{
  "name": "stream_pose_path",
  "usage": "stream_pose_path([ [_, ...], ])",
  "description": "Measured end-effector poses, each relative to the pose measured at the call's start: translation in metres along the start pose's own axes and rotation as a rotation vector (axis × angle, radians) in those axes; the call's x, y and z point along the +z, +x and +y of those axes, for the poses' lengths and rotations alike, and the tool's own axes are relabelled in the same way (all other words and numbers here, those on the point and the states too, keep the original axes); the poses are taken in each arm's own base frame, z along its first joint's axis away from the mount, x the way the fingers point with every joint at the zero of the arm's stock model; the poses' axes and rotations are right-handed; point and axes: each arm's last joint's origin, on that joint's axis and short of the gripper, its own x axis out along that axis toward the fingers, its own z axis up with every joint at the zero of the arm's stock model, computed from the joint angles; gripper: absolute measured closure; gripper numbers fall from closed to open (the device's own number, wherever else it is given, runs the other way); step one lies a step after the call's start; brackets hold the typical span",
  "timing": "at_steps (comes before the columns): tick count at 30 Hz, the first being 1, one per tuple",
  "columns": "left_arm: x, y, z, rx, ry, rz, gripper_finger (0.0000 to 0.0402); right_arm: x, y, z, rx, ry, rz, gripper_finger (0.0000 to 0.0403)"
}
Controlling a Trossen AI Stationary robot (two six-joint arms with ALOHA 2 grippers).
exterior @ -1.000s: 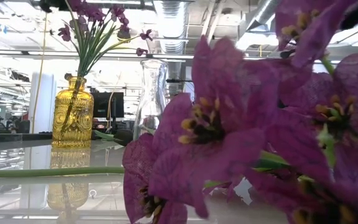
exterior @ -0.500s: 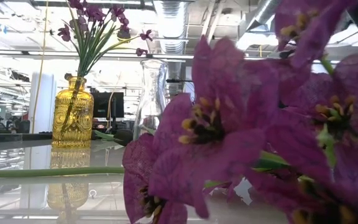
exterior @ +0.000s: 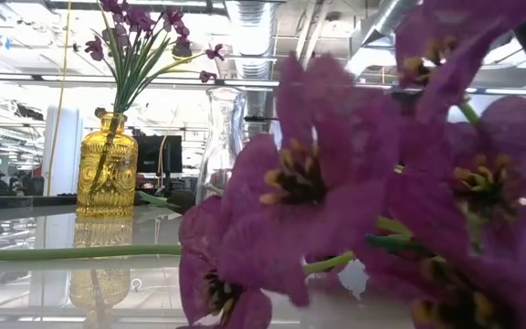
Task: Sort flowers into vase by color
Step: Put the purple flower into the yellow vase
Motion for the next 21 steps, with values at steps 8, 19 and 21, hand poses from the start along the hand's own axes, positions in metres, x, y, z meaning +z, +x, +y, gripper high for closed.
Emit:
stream_pose_path([
  [8,0.004,0.01,-0.01,-0.071,0.018,-0.007,0.0203,0.0,0.0,-0.001,-0.065,0.02,-0.06,0.0234],
  [19,0.006,0.013,-0.037,-0.305,-0.027,-0.016,0.0203,0.002,0.001,0.004,-0.037,0.01,-0.101,0.0245],
  [21,0.006,0.012,-0.042,-0.34,-0.039,-0.016,0.0203,0.001,0.006,0.003,-0.038,0.011,-0.109,0.0254],
])
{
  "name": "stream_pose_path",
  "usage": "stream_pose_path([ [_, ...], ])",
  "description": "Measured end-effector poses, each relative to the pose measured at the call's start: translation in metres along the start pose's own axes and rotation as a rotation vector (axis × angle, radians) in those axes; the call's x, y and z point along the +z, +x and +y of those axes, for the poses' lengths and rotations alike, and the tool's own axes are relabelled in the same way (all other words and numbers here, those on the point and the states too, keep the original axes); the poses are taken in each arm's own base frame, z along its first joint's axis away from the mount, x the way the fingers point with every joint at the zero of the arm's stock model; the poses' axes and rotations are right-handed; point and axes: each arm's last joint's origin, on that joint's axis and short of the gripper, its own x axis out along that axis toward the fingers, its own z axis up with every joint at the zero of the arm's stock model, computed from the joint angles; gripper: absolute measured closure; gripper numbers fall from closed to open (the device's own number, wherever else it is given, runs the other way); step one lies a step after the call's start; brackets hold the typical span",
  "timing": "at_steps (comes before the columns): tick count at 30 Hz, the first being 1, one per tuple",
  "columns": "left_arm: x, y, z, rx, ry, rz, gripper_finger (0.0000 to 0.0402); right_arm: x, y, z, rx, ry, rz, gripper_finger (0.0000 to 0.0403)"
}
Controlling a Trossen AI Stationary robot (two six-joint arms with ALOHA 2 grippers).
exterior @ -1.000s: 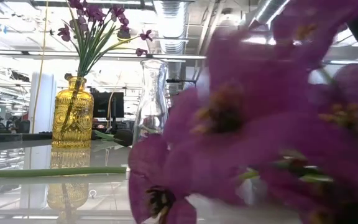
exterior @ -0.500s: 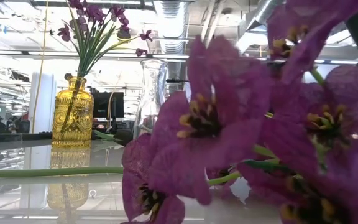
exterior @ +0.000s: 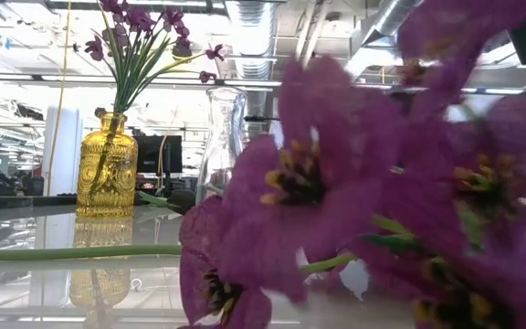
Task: Sort flowers into vase by color
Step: Put the purple flower into the yellow vase
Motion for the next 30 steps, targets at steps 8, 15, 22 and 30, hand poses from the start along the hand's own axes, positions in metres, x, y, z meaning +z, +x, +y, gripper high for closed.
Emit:
stream_pose_path([
  [8,0.0,0.005,-0.024,-0.129,-0.021,0.03,0.0203,-0.002,0.008,-0.002,0.035,-0.008,-0.021,0.0338],
  [15,-0.016,0.01,-0.047,-0.148,-0.009,0.107,0.0203,0.007,-0.024,-0.006,0.0,-0.038,-0.209,0.0379],
  [22,-0.039,0.015,-0.064,-0.124,-0.037,0.108,0.0203,0.018,-0.085,-0.017,-0.063,-0.142,-0.662,0.0387],
  [30,-0.069,0.023,-0.078,-0.092,-0.057,0.026,0.0203,0.046,-0.129,-0.039,-0.052,-0.354,-1.112,0.0388],
])
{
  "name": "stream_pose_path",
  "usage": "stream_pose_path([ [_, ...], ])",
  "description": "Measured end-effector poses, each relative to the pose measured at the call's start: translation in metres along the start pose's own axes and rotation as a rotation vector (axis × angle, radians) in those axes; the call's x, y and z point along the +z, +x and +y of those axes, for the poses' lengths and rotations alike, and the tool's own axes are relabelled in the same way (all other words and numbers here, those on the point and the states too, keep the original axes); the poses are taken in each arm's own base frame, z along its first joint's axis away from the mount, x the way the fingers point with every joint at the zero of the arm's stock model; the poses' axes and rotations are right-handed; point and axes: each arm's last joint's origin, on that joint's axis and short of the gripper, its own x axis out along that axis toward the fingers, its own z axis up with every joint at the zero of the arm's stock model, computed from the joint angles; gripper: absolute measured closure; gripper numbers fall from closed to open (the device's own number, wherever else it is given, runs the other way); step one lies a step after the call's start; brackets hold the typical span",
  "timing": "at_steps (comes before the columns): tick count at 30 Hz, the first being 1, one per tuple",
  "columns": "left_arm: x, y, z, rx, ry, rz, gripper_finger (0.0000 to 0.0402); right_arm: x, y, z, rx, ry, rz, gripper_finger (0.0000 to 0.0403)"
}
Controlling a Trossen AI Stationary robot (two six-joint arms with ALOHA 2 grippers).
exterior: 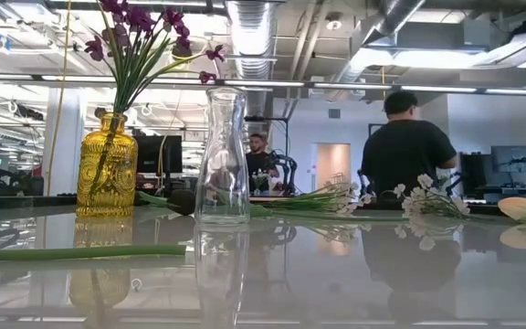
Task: Sort flowers into vase by color
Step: Put the purple flower into the yellow vase
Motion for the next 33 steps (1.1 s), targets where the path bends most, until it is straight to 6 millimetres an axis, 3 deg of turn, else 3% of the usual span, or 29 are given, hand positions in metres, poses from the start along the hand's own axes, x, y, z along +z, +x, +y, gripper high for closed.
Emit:
stream_pose_path([
  [8,-0.012,0.009,-0.004,0.032,-0.031,-0.072,0.0203,0.028,0.018,-0.053,0.05,-0.045,-0.338,0.0388],
  [16,-0.012,0.025,-0.004,0.131,-0.022,-0.099,0.0203,0.034,0.028,-0.104,0.023,-0.002,-0.446,0.0388],
  [24,-0.014,0.042,-0.001,0.273,-0.007,-0.102,0.0203,0.032,0.031,-0.124,-0.02,0.007,-0.446,0.0388],
  [33,-0.011,0.065,0.009,0.298,-0.006,-0.092,0.0203,0.029,0.033,-0.128,-0.026,0.002,-0.423,0.0388],
])
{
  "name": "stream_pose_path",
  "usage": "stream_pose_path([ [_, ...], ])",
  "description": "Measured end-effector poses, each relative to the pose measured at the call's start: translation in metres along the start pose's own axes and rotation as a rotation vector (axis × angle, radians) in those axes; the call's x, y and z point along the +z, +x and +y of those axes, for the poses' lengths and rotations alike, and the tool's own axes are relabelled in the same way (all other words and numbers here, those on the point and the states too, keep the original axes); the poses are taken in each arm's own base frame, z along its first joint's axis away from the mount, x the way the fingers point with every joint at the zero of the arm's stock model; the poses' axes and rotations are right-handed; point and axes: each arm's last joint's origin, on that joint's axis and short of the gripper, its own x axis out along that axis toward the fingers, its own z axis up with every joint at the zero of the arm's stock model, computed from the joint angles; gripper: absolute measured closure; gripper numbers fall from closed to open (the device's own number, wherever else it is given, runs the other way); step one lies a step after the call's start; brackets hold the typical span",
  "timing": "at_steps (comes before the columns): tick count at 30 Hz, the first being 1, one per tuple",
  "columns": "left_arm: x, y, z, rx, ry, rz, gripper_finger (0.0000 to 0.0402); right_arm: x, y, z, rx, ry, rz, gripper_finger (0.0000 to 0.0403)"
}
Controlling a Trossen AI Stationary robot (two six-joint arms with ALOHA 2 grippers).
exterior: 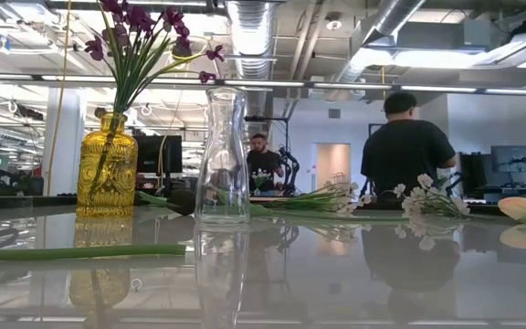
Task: Sort flowers into vase by color
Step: Put the purple flower into the yellow vase
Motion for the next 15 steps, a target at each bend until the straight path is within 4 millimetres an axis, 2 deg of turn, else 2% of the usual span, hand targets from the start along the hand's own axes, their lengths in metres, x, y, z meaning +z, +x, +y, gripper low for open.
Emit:
stream_pose_path([
  [4,0.0028,0.0039,0.0006,-0.044,-0.002,-0.016,0.0203,-0.001,0.0,0.0002,-0.001,-0.004,0.011,0.0388],
  [7,0.0037,0.0042,0.0023,-0.032,-0.005,-0.009,0.0218,-0.0015,0.0,0.0003,-0.002,-0.007,0.017,0.0388],
  [10,0.0028,0.0047,0.0033,-0.039,-0.007,-0.005,0.026,-0.0019,0.0,0.0003,-0.002,-0.008,0.021,0.0387],
  [15,0.0005,0.0057,0.0053,-0.051,-0.017,0.01,0.0367,-0.0034,0.0002,-0.0027,-0.013,-0.007,0.032,0.037],
])
